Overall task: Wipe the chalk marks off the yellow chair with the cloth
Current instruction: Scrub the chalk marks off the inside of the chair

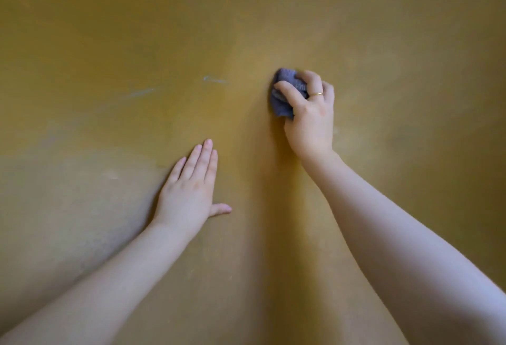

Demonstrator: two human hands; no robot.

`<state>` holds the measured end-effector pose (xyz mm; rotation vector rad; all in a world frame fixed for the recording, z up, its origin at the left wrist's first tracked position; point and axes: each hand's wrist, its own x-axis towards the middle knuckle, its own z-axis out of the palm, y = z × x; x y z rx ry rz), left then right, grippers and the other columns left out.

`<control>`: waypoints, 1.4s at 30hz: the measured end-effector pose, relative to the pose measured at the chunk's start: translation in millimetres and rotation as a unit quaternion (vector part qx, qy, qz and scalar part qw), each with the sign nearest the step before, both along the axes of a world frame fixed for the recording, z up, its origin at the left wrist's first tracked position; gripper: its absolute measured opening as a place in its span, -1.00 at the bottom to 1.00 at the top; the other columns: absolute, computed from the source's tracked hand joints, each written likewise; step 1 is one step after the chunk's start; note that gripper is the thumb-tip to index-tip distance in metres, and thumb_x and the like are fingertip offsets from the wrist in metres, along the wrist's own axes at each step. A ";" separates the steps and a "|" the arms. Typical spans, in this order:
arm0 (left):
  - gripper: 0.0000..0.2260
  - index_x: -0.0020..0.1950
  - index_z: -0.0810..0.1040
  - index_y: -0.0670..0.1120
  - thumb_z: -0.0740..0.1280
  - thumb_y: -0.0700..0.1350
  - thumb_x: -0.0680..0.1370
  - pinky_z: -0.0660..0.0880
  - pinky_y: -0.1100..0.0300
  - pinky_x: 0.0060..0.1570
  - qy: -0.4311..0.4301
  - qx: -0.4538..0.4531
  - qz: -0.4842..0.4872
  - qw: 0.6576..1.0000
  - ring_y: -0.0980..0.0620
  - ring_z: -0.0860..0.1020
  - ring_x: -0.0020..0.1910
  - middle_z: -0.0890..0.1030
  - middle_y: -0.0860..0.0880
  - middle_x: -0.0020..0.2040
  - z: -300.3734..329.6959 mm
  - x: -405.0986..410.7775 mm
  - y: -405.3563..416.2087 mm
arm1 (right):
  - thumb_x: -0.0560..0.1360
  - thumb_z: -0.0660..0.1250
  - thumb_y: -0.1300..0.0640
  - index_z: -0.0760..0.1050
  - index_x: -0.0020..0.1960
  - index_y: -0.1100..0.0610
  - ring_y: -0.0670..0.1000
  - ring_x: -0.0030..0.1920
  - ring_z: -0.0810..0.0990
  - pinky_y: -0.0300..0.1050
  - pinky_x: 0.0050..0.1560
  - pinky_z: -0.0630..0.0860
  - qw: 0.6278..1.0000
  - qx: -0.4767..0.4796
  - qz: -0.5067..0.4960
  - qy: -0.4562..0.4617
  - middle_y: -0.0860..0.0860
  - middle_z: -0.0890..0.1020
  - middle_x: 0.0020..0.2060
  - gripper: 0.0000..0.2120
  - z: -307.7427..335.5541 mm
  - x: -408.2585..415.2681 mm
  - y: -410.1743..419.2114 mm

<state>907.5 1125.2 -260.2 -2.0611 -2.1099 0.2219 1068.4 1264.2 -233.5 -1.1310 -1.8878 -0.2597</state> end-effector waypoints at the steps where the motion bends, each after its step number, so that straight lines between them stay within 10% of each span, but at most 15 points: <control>1: -0.02 0.53 -0.12 -0.25 0.25 0.33 0.40 -0.01 0.10 0.47 -0.009 -0.011 0.000 1.000 -0.06 -0.06 0.53 -0.16 -0.16 0.54 0.2 0.4 -0.8 | 0.30 0.27 0.41 0.61 -0.03 0.12 0.30 -0.07 0.47 -0.12 -0.04 0.39 1.000 -0.012 0.019 -0.018 0.22 0.55 0.11 -0.65 -5.6 3.8 -4.5; 13: -0.07 0.53 -0.23 -0.18 0.24 0.27 0.46 -0.09 0.15 0.46 -0.059 -0.056 0.036 0.996 -0.02 -0.19 0.53 -0.32 -0.10 0.52 8.3 10.8 -2.5 | 0.40 0.11 0.13 0.57 0.00 0.04 0.16 -0.30 0.44 -0.09 -0.17 0.42 0.935 -0.160 0.205 -0.242 0.19 0.56 -0.01 -0.69 -50.1 63.6 -77.6; 22: -0.05 0.52 -0.25 -0.17 0.22 0.30 0.45 -0.12 0.14 0.47 -0.059 -0.052 0.038 0.996 -0.02 -0.21 0.52 -0.33 -0.10 0.52 4.0 8.5 -1.1 | 0.30 0.23 0.42 0.60 0.00 0.09 0.27 -0.04 0.45 -0.09 -0.14 0.41 0.997 -0.057 -0.055 -0.006 0.18 0.54 0.10 -0.61 -3.0 63.0 -10.4; 36: -0.08 0.53 -0.21 -0.17 0.25 0.27 0.47 -0.11 0.13 0.47 -0.077 -0.075 0.052 0.993 -0.02 -0.20 0.52 -0.31 -0.09 0.52 12.1 13.5 -4.9 | 0.31 0.10 0.07 0.56 -0.05 -0.09 0.15 -0.30 0.46 -0.24 -0.18 0.28 0.905 -0.321 0.213 -0.179 0.05 0.49 -0.18 -0.68 -66.7 70.6 -155.6; 42: -0.13 0.54 -0.20 -0.12 0.14 0.33 0.48 -0.15 0.13 0.46 -0.073 -0.097 0.026 0.992 0.03 -0.18 0.53 -0.28 -0.03 0.54 22.9 4.1 -9.9 | 0.39 0.28 0.21 0.50 0.16 -0.07 0.21 -0.13 0.52 -0.06 -0.11 0.49 0.929 -0.339 0.105 -0.106 0.10 0.47 -0.02 -0.63 -62.7 49.0 -151.8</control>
